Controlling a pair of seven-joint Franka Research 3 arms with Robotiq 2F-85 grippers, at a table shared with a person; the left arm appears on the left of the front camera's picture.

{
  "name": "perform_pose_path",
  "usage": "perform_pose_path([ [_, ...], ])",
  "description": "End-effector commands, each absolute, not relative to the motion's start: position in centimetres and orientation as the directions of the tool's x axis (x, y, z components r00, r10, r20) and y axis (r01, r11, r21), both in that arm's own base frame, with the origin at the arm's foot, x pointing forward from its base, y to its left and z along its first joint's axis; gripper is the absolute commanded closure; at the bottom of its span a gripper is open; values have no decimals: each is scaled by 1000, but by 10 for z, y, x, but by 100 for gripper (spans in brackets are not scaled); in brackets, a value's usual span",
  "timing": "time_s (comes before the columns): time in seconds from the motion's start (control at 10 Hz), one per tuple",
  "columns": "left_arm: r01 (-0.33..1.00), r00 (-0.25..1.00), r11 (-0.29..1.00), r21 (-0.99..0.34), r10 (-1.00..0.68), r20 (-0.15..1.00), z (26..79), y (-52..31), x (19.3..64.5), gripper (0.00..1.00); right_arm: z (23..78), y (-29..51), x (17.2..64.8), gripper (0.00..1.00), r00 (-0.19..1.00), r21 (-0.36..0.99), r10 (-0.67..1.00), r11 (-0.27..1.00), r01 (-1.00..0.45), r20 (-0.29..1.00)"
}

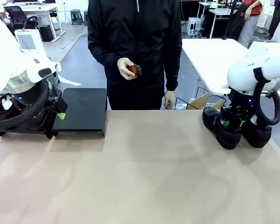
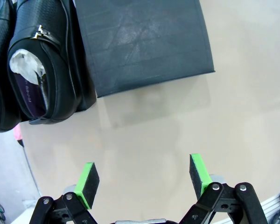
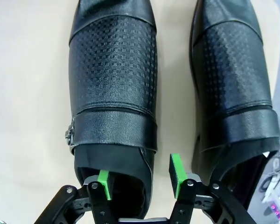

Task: Organize the shoes by placing them on the stand.
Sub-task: Pick up one Shoe and place it in the middle of the table.

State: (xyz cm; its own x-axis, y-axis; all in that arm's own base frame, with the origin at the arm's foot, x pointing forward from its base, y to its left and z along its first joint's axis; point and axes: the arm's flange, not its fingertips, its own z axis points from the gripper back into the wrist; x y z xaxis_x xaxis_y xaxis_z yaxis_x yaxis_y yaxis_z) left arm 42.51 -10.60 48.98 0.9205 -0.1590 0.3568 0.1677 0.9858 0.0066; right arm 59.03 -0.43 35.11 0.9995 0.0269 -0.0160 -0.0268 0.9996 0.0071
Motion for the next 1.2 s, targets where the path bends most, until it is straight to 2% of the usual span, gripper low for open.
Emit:
perform_pose_path([
  [0.0, 154, 919, 988, 19, -150, 365, 489, -105, 425, 0, 351, -4, 598, 54, 997, 21, 75, 997, -76, 8],
  [0.2, 154, 919, 988, 19, -150, 365, 489, -105, 425, 0, 350, -5, 598, 93, 997, 15, 78, 997, -78, 7],
  [0.3, 154, 919, 988, 19, -150, 365, 489, -105, 425, 0, 346, -5, 600, 100, 997, 11, 79, 997, -79, -1],
  [0.7, 154, 919, 988, 19, -150, 365, 489, -105, 425, 0, 344, -5, 600, 100, 997, 20, 70, 997, -70, -16],
  [0.8, 154, 919, 988, 19, -150, 365, 489, -105, 425, 0, 354, -4, 596, 100, 998, 40, 35, 999, -33, -53],
  [1.0, 154, 919, 988, 19, -150, 365, 489, -105, 425, 0, 397, 17, 563, 100, 999, 59, -35, 998, 34, 3],
  [1.1, 154, 919, 988, 19, -150, 365, 489, -105, 425, 0, 414, 39, 535, 100, 999, 111, -38, 993, 35, 26],
])
